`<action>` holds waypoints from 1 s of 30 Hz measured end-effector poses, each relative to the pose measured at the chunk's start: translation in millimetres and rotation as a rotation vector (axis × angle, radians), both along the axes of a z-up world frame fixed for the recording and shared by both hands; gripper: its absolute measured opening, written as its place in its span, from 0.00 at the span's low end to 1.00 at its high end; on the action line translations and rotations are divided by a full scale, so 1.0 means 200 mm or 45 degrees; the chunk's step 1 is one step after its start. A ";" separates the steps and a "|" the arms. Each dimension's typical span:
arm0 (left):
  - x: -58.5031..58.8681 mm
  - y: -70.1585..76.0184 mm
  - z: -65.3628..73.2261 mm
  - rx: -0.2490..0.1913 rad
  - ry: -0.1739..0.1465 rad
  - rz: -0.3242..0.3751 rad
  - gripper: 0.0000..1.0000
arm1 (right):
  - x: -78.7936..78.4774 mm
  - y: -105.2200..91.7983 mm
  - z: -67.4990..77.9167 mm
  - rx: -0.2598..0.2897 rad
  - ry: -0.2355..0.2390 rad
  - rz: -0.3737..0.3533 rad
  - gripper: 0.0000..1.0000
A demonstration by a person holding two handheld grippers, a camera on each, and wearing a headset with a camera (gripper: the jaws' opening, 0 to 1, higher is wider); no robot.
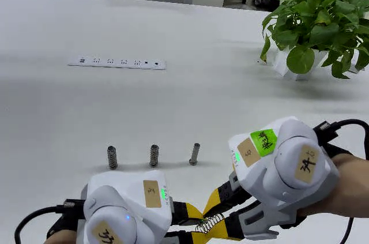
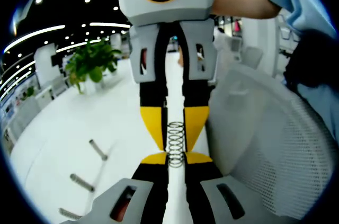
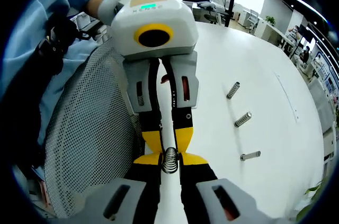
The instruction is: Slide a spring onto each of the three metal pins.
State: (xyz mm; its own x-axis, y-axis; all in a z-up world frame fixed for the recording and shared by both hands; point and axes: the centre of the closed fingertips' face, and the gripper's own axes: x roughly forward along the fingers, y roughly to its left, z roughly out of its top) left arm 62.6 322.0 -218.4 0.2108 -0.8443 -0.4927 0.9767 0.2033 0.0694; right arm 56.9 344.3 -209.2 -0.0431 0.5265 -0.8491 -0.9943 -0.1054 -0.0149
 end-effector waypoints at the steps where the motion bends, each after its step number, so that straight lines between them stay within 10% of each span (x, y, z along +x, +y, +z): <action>1: 0.00 0.00 0.00 -0.001 0.000 -0.001 0.09 | 0.00 0.00 0.00 -0.001 0.003 0.000 0.14; 30: 0.00 0.04 -0.01 -0.028 0.004 0.053 0.21 | 0.02 0.00 -0.01 -0.034 0.031 -0.003 0.12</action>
